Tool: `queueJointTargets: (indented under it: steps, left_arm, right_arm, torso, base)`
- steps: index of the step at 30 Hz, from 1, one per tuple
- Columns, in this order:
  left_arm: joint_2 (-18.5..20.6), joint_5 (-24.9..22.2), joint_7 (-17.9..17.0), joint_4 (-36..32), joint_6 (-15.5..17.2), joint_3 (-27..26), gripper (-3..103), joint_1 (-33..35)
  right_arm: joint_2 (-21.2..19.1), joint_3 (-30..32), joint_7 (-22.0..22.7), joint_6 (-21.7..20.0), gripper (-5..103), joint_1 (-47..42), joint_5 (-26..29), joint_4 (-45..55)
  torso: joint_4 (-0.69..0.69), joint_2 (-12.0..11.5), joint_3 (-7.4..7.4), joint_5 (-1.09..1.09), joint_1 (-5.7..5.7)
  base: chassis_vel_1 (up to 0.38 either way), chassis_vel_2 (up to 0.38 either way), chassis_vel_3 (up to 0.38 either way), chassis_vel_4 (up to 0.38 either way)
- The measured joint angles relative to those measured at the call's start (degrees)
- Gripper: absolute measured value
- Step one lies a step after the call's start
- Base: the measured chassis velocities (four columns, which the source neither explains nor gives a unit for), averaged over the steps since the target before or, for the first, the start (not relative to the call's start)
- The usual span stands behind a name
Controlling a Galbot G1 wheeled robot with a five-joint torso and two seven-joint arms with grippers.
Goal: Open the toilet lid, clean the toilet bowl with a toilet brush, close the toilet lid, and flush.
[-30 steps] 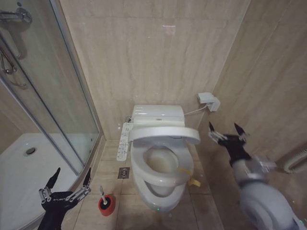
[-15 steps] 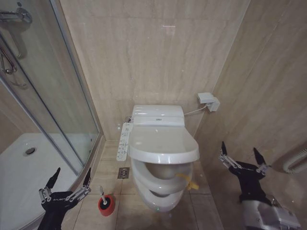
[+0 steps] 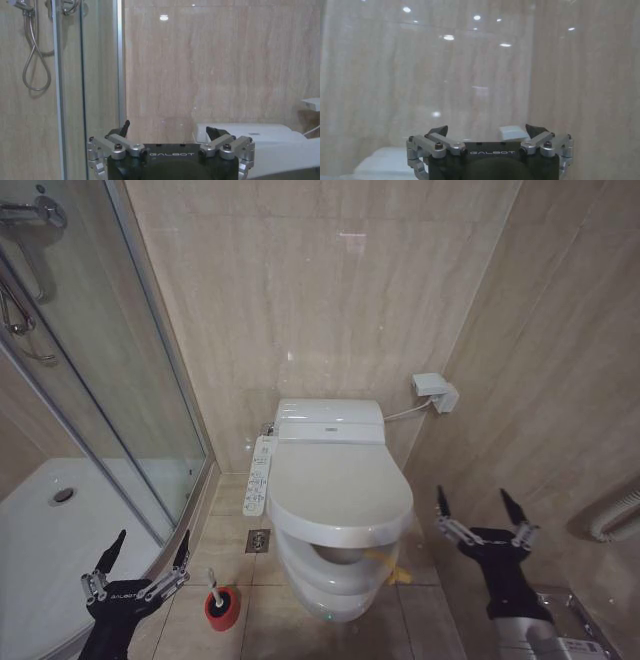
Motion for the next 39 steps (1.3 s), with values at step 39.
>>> queueJointTargets:
  steps: [39]
  left_arm:
    - [12.4, -11.3, -1.0, 6.1, 8.0, -3.8, 102, -22.2]
  right_arm:
    - [1.2, -0.8, -1.1, -3.1, 100, -0.4, 1.1, 0.1]
  torso:
    - [-0.03, 0.0, 0.01, -0.01, 0.01]
  base:
    - [0.000, 0.000, 0.000, 0.000]
